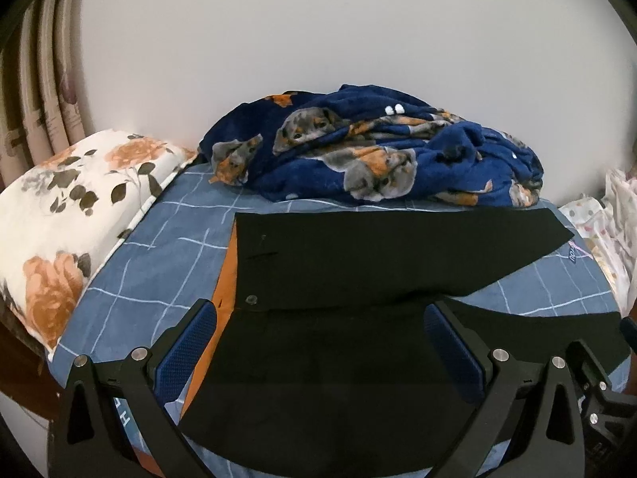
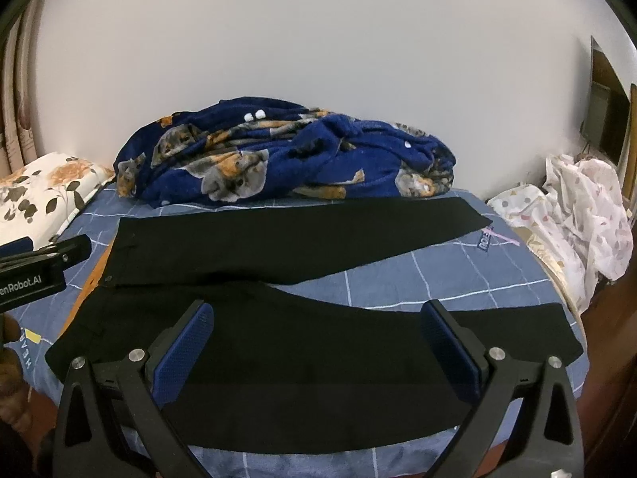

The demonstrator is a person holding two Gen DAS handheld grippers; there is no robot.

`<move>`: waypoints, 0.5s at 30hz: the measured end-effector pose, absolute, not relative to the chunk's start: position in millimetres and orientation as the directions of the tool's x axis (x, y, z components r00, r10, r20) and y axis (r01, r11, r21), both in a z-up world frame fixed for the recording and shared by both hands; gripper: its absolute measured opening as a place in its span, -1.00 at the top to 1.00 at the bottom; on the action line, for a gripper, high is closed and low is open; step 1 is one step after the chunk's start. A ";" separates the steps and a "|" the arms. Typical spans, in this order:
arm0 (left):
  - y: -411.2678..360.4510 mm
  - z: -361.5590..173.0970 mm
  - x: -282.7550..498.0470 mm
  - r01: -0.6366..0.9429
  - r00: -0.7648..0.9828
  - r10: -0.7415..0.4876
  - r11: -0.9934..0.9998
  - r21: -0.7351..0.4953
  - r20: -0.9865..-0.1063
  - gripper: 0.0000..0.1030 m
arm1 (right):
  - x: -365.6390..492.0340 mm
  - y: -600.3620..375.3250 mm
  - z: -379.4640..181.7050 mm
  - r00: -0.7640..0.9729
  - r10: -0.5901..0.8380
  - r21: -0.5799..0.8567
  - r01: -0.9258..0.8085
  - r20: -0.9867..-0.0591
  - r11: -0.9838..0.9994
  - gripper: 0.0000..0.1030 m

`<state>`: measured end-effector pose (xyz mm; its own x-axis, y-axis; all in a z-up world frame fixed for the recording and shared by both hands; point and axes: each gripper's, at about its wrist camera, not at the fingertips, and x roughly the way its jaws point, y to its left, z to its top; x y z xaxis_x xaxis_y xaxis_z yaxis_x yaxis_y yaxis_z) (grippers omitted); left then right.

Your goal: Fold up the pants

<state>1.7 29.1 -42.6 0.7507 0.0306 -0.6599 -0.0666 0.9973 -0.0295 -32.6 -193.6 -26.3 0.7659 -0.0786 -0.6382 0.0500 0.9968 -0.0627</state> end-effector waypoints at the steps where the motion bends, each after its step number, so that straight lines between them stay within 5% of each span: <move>1: 29.7 -42.7 1.0 -0.069 0.755 0.038 0.997 -0.021 -0.655 -1.00 | -33.2 -194.1 -27.5 0.765 -0.078 -0.063 0.049 -0.639 0.997 -0.99; 9: 27.9 -40.1 -0.6 -0.094 0.790 0.083 0.995 0.014 -0.608 -1.00 | -27.0 -194.9 -30.2 0.756 -0.076 -0.057 0.052 -0.650 0.997 -0.99; 15: 27.8 -49.7 11.2 -0.051 0.726 0.057 0.998 0.029 -0.685 -1.00 | -23.7 -196.6 -34.3 0.751 -0.071 -0.055 0.046 -0.657 0.997 -0.99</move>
<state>11.2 27.8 -49.7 0.7261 0.0568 -0.6853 -0.0508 0.9983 0.0289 -23.7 -196.6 -34.2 0.7507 -0.0710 -0.6568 0.0464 0.9974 -0.0549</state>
